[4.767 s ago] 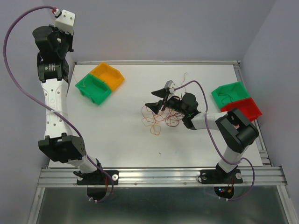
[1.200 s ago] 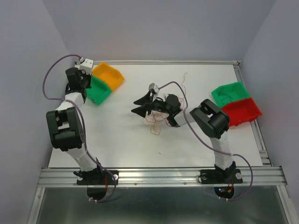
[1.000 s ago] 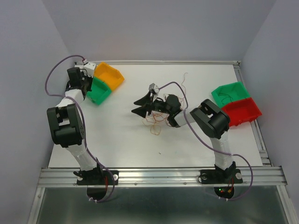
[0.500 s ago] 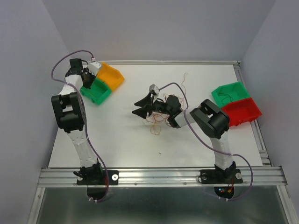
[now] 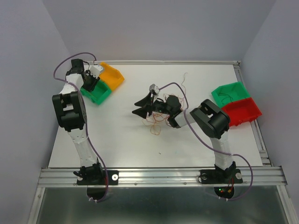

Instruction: Untangle the cables

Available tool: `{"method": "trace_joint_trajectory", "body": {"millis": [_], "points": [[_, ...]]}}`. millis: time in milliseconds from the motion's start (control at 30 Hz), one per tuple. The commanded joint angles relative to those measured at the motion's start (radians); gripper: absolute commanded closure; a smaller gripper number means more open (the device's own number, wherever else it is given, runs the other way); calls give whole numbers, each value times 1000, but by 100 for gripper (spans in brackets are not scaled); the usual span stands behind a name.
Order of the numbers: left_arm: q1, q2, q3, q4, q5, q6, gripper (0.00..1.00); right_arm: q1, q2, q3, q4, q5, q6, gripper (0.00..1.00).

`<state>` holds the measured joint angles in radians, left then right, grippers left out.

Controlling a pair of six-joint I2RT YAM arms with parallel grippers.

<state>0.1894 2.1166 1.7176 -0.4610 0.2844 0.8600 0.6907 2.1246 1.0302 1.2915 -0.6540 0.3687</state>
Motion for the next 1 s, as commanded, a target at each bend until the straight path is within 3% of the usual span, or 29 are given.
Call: {"method": "trace_joint_trajectory", "body": {"millis": [0,167,467,833,967], "points": [[-2,-107,94,-13,18,25,52,-6,-17,-7,201,-10,13,35],[-4,-102,204,-50,15,8,50,-7,-15,-16,209,-10,19,35],[-10,-119,267,-134,-17,53,42,-5,-31,-30,215,-12,18,34],[-8,-224,165,-176,12,97,43,-7,-22,-25,230,-25,38,34],[-7,-221,177,-267,51,138,45,-5,-26,-30,232,-30,44,34]]}}
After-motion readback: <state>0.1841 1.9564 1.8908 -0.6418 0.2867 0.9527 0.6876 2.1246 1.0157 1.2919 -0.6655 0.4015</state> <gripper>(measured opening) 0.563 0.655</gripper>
